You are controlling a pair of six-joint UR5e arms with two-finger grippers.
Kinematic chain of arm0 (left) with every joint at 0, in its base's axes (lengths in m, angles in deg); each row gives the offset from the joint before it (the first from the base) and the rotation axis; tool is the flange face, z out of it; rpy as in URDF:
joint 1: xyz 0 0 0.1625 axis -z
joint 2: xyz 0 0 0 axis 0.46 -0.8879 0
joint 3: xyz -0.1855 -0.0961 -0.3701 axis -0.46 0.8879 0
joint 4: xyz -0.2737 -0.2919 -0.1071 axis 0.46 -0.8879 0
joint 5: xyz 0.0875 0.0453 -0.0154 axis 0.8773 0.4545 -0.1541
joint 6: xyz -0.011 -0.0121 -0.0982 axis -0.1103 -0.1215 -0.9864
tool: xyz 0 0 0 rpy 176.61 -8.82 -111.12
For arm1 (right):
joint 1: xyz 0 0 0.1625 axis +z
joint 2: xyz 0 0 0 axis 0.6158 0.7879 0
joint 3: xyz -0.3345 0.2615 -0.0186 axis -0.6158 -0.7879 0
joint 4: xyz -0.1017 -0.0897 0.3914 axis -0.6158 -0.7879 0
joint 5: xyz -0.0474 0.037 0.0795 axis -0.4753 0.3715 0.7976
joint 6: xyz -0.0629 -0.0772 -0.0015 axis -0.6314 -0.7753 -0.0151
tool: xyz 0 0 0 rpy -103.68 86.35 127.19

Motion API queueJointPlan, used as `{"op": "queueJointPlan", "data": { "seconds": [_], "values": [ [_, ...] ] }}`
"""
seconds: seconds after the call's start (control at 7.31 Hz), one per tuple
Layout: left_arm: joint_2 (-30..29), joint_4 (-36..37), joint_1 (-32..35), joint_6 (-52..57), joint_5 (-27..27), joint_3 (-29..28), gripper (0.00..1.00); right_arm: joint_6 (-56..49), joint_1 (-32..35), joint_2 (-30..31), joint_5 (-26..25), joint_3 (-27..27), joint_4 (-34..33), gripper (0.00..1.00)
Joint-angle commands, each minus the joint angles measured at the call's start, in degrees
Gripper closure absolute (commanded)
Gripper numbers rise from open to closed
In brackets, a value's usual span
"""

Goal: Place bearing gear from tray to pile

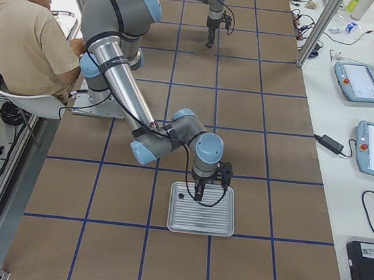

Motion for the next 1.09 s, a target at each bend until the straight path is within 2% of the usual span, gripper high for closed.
{"op": "queueJointPlan", "data": {
  "seconds": [0.0, 0.27, 0.55, 0.96],
  "values": [
    [0.0, 0.1, 0.0, 0.2, -0.2, 0.0, 1.00, 3.9, -0.5, -1.7, -0.4, 0.3, -1.5, 0.00],
    [0.2, 0.1, -0.6, 0.6, -0.2, -0.6, 1.00, 0.5, -0.6, -1.8, -4.6, 0.6, -0.6, 0.00],
    [1.9, -0.9, -3.2, 5.0, 0.1, -2.5, 1.00, 0.3, -0.6, -2.9, -6.3, 2.3, -0.8, 0.09],
    [4.1, -7.4, -16.1, 13.3, 0.0, -5.1, 1.00, 0.2, -0.6, -3.3, -9.1, 2.7, -0.8, 0.22]
  ]
}}
